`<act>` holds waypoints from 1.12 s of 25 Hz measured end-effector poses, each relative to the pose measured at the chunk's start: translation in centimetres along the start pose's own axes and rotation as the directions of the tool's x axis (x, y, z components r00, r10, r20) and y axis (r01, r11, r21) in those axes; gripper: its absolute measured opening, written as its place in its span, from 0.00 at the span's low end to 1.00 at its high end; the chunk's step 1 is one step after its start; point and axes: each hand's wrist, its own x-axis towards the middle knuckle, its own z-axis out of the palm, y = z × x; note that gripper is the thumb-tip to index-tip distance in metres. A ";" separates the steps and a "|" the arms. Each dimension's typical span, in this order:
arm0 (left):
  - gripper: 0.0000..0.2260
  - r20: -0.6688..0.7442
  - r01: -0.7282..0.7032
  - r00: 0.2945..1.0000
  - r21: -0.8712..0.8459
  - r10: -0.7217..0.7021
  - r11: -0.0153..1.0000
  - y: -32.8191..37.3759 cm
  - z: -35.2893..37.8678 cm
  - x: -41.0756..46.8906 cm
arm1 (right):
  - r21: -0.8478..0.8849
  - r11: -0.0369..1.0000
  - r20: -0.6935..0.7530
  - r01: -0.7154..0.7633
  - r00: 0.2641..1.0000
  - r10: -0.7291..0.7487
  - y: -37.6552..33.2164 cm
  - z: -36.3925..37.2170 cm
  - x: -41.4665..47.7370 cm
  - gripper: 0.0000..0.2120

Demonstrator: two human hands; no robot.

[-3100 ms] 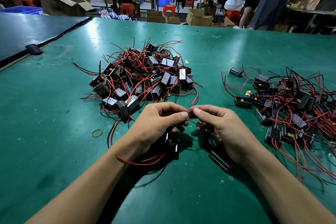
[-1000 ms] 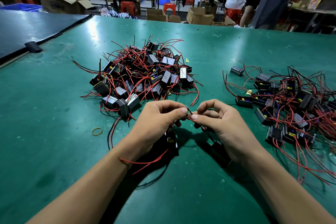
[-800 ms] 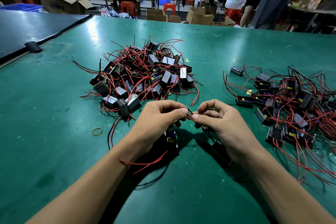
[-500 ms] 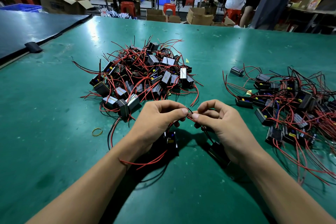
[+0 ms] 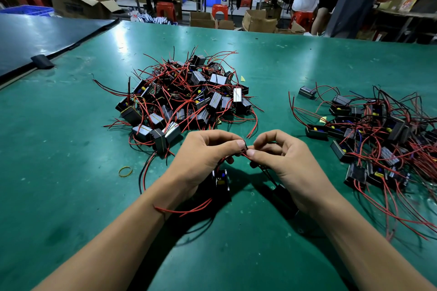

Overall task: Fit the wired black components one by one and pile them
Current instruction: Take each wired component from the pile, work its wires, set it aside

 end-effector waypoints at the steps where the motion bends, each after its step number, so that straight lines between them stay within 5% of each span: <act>1: 0.02 0.003 0.000 1.000 0.002 0.000 1.000 0.0 0.0 0.0 | -0.012 1.000 -0.002 0.005 1.000 -0.005 0.0 0.0 0.0 0.09; 7: 0.02 -0.022 -0.065 0.997 0.109 0.068 0.992 -0.1 0.0 0.0 | -0.098 0.995 0.038 0.030 0.999 -0.026 0.0 -0.1 0.0 0.06; 13: 0.02 0.059 -0.113 0.993 0.159 0.105 0.981 0.2 0.0 -0.3 | -0.309 0.930 0.017 0.197 0.979 -0.202 -0.1 -0.2 -0.2 0.06; 20: 0.04 0.096 -0.098 0.992 0.211 0.079 0.972 0.2 -0.2 -0.2 | -0.592 0.616 0.151 0.520 0.822 -0.549 0.4 -0.8 0.1 0.05; 28: 0.03 0.130 -0.031 0.991 0.069 0.022 0.997 -0.1 0.0 0.1 | -0.629 0.473 0.254 0.617 0.738 -0.625 1.0 -1.6 1.0 0.04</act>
